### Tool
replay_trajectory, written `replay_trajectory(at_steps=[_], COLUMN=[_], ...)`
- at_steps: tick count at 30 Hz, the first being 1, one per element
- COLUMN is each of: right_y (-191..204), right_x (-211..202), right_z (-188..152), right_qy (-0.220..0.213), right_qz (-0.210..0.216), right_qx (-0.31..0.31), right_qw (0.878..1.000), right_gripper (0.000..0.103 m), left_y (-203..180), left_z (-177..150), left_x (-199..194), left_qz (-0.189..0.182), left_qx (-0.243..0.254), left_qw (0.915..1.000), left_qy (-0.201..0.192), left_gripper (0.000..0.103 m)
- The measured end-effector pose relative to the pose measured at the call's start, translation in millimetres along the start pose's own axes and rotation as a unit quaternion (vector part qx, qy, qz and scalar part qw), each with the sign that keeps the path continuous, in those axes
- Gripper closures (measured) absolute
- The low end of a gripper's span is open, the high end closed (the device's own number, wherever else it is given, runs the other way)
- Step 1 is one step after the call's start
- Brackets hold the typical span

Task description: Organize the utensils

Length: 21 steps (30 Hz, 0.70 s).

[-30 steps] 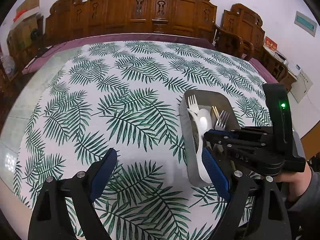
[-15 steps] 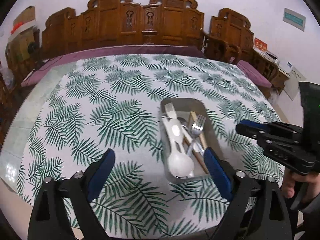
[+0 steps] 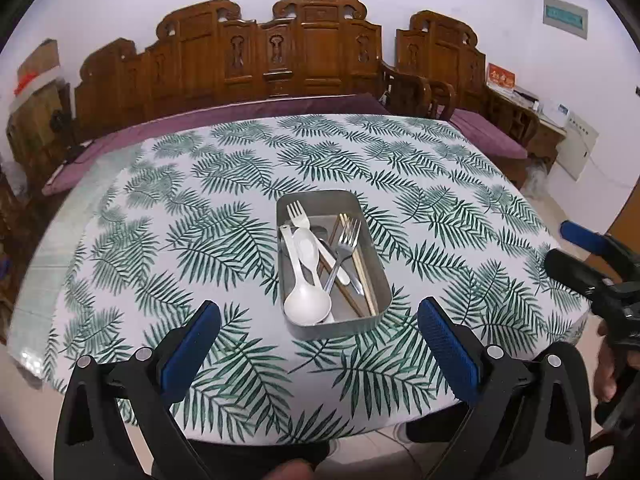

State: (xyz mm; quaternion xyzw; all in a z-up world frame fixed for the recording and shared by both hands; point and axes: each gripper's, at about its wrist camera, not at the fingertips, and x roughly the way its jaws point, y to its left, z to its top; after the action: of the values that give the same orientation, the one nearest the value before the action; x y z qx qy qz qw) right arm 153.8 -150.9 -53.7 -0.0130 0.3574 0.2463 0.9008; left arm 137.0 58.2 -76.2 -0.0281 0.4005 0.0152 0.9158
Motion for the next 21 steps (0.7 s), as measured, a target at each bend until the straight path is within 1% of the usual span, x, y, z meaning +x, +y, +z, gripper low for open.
replay_trajectory(at_steps=[3,12,17,21], right_y=[-2.4,-9.9,-8.6,-0.7], right_x=[-15.3,-55.6,-77.9,-102.3], right_z=[-7.1,-25.3,-22.7,-12.8], right_qy=[-0.004,-0.023,-0.045,-0.076], right_qz=[-0.009,-0.043,-0.048,-0.044], right_qx=[-0.001,0.011,0.012,0.005], right_qw=[1.0,0.999,0.998,0.996], right_gripper=[0.003,0.003,0.003,0.003], left_y=[-5.4,-29.8,-39.9,-45.9], left_z=[-8.1,-25.1,-22.1,-16.0], left_x=[-11.8,-42.9,-65.6,-89.8], left_qz=[-0.017,-0.017,-0.019,-0.021], left_qx=[-0.005,0.007,0.01,0.01], left_qw=[0.9998,0.9992,0.9979,0.9957], left_qy=[-0.009,-0.034,-0.061,-0.09], left_gripper=[0.008,0.008,0.008,0.008])
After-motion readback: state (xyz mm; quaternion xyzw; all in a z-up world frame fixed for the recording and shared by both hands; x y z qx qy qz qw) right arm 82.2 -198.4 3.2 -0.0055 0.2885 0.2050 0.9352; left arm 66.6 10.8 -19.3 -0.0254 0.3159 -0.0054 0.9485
